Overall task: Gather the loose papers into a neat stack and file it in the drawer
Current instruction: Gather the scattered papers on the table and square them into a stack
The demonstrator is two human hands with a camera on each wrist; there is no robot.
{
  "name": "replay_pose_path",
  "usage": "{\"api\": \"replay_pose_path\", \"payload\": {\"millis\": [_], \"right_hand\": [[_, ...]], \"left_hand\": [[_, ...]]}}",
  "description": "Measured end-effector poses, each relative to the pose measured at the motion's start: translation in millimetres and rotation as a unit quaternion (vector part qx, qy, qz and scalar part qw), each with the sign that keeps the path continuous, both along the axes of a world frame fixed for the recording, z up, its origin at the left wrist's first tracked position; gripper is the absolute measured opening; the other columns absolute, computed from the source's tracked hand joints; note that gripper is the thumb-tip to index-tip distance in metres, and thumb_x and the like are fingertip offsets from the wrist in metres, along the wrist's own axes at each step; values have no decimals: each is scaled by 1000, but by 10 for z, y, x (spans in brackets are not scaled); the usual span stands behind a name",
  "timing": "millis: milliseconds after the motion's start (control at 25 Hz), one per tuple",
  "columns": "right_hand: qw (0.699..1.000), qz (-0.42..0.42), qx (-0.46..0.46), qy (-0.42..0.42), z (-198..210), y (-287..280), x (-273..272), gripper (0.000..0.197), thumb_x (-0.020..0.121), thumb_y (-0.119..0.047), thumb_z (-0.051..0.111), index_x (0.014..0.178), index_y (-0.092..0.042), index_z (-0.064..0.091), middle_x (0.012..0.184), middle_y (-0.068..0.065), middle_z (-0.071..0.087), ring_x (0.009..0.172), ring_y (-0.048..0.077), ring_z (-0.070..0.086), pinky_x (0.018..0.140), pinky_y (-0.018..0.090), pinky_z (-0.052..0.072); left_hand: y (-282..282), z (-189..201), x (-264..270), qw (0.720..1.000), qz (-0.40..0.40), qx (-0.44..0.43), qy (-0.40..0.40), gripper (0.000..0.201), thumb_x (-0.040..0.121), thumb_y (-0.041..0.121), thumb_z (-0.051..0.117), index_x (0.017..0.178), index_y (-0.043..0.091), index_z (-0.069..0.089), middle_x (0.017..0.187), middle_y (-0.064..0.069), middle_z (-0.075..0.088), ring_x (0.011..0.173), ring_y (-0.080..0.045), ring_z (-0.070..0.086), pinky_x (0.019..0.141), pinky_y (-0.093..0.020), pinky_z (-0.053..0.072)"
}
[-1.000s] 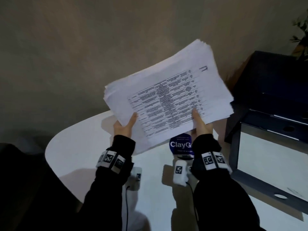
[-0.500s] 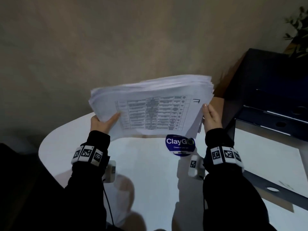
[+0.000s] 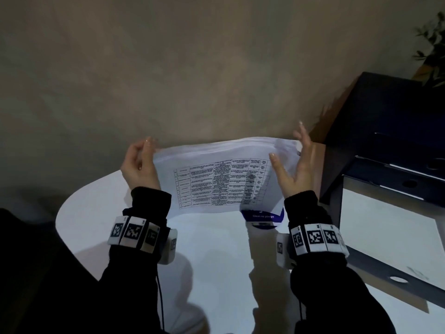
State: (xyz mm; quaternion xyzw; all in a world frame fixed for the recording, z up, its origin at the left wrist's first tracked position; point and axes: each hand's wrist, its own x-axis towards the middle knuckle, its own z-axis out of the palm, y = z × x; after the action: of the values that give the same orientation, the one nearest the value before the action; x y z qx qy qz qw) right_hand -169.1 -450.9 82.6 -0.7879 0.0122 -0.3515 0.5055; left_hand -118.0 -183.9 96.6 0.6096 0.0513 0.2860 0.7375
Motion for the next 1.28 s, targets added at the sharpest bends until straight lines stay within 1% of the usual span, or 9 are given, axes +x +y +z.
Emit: {"api": "replay_pose_path", "payload": {"millis": [120,240,400,600,800,920,1080,1200,1280], "right_hand": [[987,-34,-156,-4,9,-58,32,37,89,-17,63,125,-21,60,136,15,39,111,-11,37,89,-11,23],[982,-35,-185,8,-43,-133,-4,34,86,-10,65,119,-19,65,126,16,49,117,12,44,91,-10,22],[982,-43,-182,-5,0,-180,-32,28,83,-11,70,110,-15,70,108,11,59,102,13,53,90,-5,30],[989,-43,-139,3,12,-246,-93,16,82,-12,72,98,-11,73,93,-1,64,85,3,54,66,-2,36],[999,-39,-3,7,-29,-291,-130,23,81,-9,71,102,-18,68,93,-26,62,90,-3,57,84,23,50],[993,-31,112,29,-34,-232,-183,45,82,-15,71,122,-25,51,111,-17,55,93,-16,50,84,5,44],[967,25,217,130,-140,-146,-161,85,51,-69,74,124,-38,45,133,-1,50,114,4,51,94,11,44],[960,34,238,145,-136,-98,-123,88,40,-72,75,117,-35,51,121,1,60,99,4,58,70,0,48],[953,16,274,130,-82,-53,-114,80,49,-77,66,115,-34,54,122,-2,59,106,15,56,77,4,44]], "left_hand": [[-19,-5,-28,998,48,46,4,4,85,11,55,84,11,59,79,1,59,71,6,53,70,-6,40],[12,-25,-84,998,42,53,-8,4,91,8,52,88,8,55,84,1,55,65,17,51,65,4,36],[16,-65,-159,989,56,129,-38,16,80,18,72,76,20,57,99,-3,47,80,9,52,72,-6,40],[220,-92,-85,990,29,141,-3,14,82,14,70,73,7,61,100,-4,46,77,1,52,68,-18,41],[308,-26,-182,993,-44,109,13,28,85,-2,59,70,21,54,94,-2,42,72,15,51,68,-2,40],[264,4,-195,998,-52,28,36,4,82,25,49,83,30,49,98,-5,47,88,-9,48,85,-24,34],[220,-138,-222,992,-112,57,7,98,49,83,62,125,28,32,115,-9,51,92,-9,64,87,-27,49],[187,-223,-236,984,-100,145,-17,111,42,59,82,134,30,27,111,-15,61,104,-28,62,93,-44,45],[178,-231,-204,992,-43,122,7,97,47,34,82,132,28,34,101,-7,65,103,-21,60,96,-44,44]]}}
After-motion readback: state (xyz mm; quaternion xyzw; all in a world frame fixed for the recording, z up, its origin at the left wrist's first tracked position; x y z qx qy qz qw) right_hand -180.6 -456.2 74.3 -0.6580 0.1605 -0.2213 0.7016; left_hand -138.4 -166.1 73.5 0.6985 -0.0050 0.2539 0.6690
